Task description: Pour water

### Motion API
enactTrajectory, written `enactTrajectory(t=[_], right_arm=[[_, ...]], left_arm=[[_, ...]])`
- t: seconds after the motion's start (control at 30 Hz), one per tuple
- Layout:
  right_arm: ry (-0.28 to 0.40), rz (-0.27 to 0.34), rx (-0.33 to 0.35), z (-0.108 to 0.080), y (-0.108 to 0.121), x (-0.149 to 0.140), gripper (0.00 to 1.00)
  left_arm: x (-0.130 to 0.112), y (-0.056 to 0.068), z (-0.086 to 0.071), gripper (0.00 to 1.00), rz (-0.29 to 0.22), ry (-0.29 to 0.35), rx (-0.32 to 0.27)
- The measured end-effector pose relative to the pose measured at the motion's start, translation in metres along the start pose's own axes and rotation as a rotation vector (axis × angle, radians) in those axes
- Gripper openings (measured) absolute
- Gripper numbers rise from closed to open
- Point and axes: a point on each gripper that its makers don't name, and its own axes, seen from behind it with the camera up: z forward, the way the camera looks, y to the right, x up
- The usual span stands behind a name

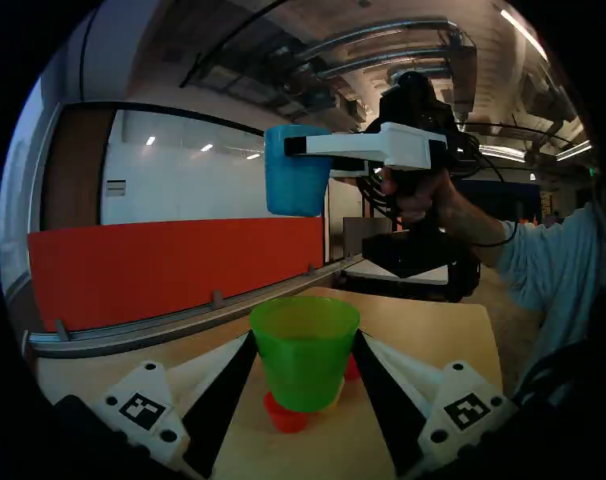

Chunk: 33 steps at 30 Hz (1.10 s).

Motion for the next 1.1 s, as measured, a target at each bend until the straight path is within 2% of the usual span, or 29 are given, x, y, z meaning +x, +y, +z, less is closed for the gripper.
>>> enactTrajectory(t=[0.2, 0.5, 0.77, 1.1], right_arm=[[-0.008, 0.010, -0.014, -0.009, 0.006, -0.007, 0.90], [-0.022, 0.036, -0.049, -0.032, 0.024, -0.022, 0.90], [-0.024, 0.051, -0.060, -0.054, 0.034, -0.036, 0.90], [-0.044, 0.045, -0.048, -0.066, 0.032, -0.050, 0.91]], left_arm=[[-0.001, -0.003, -0.005, 0.85, 0.005, -0.004, 0.010], [-0.002, -0.006, -0.013, 0.85, 0.012, -0.010, 0.030], [-0.002, -0.003, -0.014, 0.85, 0.018, -0.017, 0.032], [-0.003, 0.002, -0.012, 0.85, 0.027, -0.030, 0.027]])
